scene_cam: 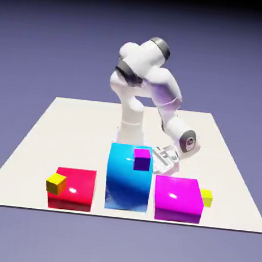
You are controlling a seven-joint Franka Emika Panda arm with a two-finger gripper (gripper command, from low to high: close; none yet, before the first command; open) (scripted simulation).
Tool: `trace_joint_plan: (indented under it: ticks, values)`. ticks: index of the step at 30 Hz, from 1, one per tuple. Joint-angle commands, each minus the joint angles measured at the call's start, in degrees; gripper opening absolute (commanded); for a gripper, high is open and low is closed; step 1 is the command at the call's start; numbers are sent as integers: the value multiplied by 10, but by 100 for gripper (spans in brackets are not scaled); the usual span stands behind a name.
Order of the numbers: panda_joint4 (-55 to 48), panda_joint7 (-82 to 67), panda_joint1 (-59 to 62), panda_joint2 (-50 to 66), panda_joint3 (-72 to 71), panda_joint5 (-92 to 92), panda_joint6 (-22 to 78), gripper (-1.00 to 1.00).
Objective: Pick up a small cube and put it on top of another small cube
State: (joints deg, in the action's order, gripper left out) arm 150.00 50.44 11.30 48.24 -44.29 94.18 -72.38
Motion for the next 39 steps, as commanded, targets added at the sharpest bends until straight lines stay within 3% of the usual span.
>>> trace_joint_plan:
  ticks: [1, 6, 24, 39]
  values:
    - [0, 0, 0, 0, 0, 0, 0, -100]
    - [0, 0, -26, -20, -78, -99, 25, -100]
    - [-250, -238, -386, -154, 175, -499, -38, -100]
    - [-156, -487, -209, -466, 187, -216, -237, -100]
